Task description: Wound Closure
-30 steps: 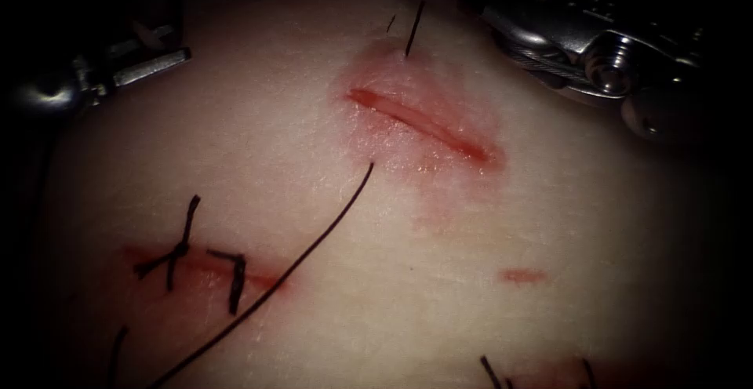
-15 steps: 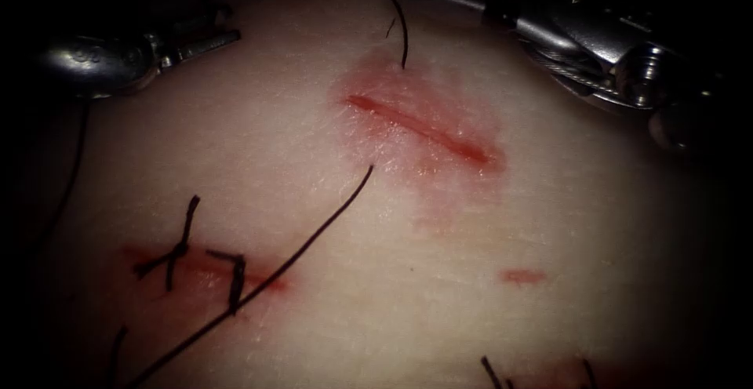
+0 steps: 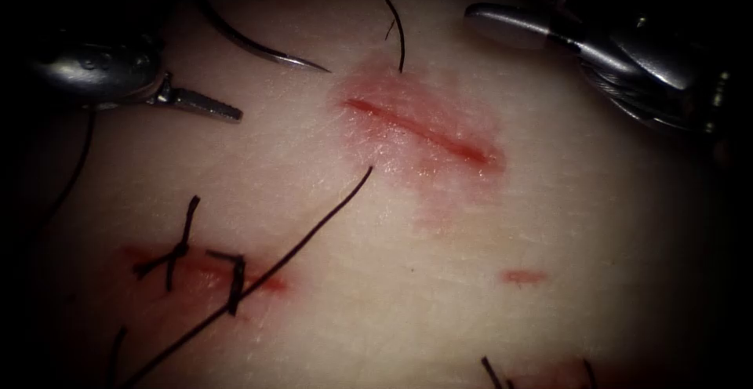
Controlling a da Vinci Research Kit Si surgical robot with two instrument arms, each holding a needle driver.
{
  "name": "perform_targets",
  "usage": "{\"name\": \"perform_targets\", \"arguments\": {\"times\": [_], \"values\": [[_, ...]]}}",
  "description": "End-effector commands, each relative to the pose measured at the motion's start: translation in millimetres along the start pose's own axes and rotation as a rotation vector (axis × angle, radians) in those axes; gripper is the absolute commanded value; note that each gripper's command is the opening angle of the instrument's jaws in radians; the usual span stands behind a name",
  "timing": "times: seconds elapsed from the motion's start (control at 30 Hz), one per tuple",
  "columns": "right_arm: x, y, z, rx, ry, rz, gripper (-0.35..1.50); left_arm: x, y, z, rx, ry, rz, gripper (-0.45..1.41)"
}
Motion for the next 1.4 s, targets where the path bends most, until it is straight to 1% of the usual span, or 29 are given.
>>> {"name": "perform_targets", "arguments": {"times": [0.03,0.1,0.13,0.2,0.23,0.33,0.4,0.43,0.47,0.5,0.53,0.57,0.63,0.67,0.83,0.9,1.03,1.1,1.13,1.2,1.27,1.3,1.33,1.37,1.4], "values": [[0.1,-0.1,1.0,0.0,0.003,-0.001,1.05,0.3,0.4,0.1,-0.004,-0.001,0.008,1.16],[0.1,-0.1,1.0,0.0,0.003,-0.001,1.05,1.4,0.8,-1.3,-0.038,0.012,0.027,1.06],[0.1,-0.1,1.0,0.0,0.003,-0.001,1.07,2.2,1.4,-2.3,-0.078,0.044,0.038,0.99],[0.1,-0.1,1.0,0.0,0.003,-0.006,1.08,3.1,2.4,-3.5,-0.134,0.102,0.113,0.96],[0.1,-0.1,1.0,0.0,0.003,-0.006,1.1,3.7,3.7,-4.4,-0.185,0.156,0.186,0.89],[0.1,-0.1,1.1,-0.001,0.003,-0.007,1.1,3.9,5.4,-5.3,-0.237,0.225,0.28,0.78],[0.0,-0.2,1.1,-0.002,0.004,-0.007,1.1,3.9,6.2,-5.5,-0.263,0.26,0.314,0.73],[0.0,-0.2,1.2,-0.002,0.004,-0.008,1.12,3.9,7.3,-5.7,-0.302,0.311,0.334,0.69],[-0.1,-0.3,1.2,-0.003,0.004,-0.008,1.12,3.9,7.8,-5.8,-0.32,0.336,0.342,0.68],[-0.1,-0.3,1.3,-0.004,0.005,-0.009,1.12,4.2,8.8,-6.0,-0.351,0.385,0.359,0.66],[-0.2,-0.3,1.4,-0.004,0.005,-0.01,1.12,4.6,9.4,-6.2,-0.37,0.424,0.368,0.59],[-0.3,-0.3,1.4,-0.005,0.006,-0.011,1.12,5.0,9.8,-6.3,-0.377,0.457,0.371,0.58],[-0.5,-0.3,1.5,-0.006,0.007,-0.013,1.12,5.5,10.5,-6.6,-0.392,0.52,0.375,0.58],[-0.7,-0.3,1.5,-0.007,0.008,-0.015,1.12,6.3,11.3,-7.0,-0.412,0.571,0.38,0.58],[-1.4,-0.2,1.7,-0.008,0.012,-0.023,1.1,9.1,13.3,-8.6,-0.466,0.673,0.415,0.71],[-1.7,-0.2,1.8,-0.008,0.011,-0.026,1.1,10.3,13.8,-9.4,-0.483,0.72,0.435,0.73],[-1.8,-0.3,1.9,-0.009,0.009,-0.028,1.1,11.0,14.5,-10.0,-0.481,0.739,0.467,0.73],[-1.8,-0.5,2.0,-0.01,0.009,-0.028,1.12,11.1,14.6,-10.1,-0.475,0.737,0.474,0.69],[-1.8,-0.6,2.0,-0.01,0.006,-0.029,1.12,11.0,14.4,-10.0,-0.467,0.728,0.474,0.64],[-1.8,-0.6,2.1,-0.01,0.003,-0.029,1.12,10.8,14.1,-10.0,-0.436,0.711,0.474,0.68],[-1.8,-0.6,2.1,-0.01,0.003,-0.029,1.12,10.7,14.0,-10.3,-0.409,0.709,0.465,0.61],[-1.8,-0.6,2.0,-0.01,0.003,-0.029,1.12,10.6,13.8,-10.5,-0.4,0.711,0.46,0.54],[-1.8,-0.6,2.0,-0.01,0.003,-0.029,1.12,10.5,13.6,-10.7,-0.391,0.708,0.456,0.29],[-1.8,-0.7,2.0,-0.01,0.003,-0.029,1.12,10.5,13.5,-10.8,-0.39,0.705,0.455,0.21],[-1.8,-0.7,2.0,-0.01,0.003,-0.029,1.12,10.5,13.4,-10.8,-0.388,0.703,0.454,0.07]]}}
